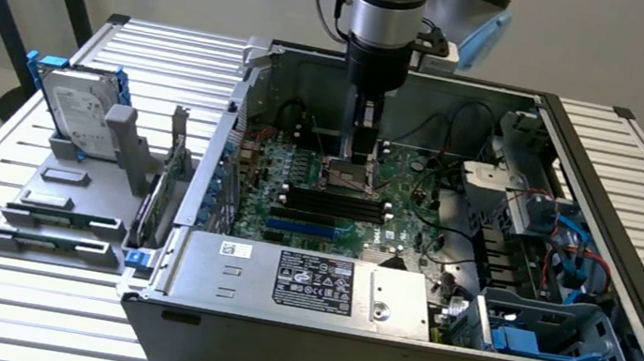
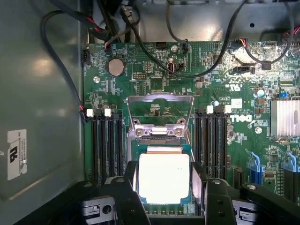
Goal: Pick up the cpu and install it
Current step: 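Place the cpu into insertion slot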
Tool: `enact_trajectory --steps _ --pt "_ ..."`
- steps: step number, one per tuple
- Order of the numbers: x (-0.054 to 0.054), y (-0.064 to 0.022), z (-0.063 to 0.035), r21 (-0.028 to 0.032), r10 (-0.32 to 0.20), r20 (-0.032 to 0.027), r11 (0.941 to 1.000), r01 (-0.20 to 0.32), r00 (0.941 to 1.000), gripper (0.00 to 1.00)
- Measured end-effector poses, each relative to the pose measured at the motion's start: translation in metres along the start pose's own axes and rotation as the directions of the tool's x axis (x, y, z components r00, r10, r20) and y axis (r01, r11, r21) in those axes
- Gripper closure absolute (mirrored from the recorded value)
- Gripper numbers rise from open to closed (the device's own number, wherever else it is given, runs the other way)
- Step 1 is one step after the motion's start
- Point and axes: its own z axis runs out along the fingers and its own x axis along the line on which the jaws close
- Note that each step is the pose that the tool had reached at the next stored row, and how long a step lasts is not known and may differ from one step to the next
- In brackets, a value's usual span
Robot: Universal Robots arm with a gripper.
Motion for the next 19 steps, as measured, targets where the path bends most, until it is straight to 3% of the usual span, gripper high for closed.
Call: enact_trajectory --steps 5,8,15,19 --pt "-0.003 -0.0047 0.0068 0.0003 0.000 -0.0018 1.0000 0.000 1.0000 0.45" --pt "-0.003 -0.0048 0.0084 0.0039 0.000 -0.0043 1.0000 0.000 1.0000 0.45" --pt "-0.002 -0.0052 0.0113 0.0140 -0.002 -0.0167 0.9999 0.003 0.9999 0.45" --pt "-0.002 -0.0054 0.0150 0.0155 -0.013 -0.0206 0.9998 0.013 0.9997 0.45"
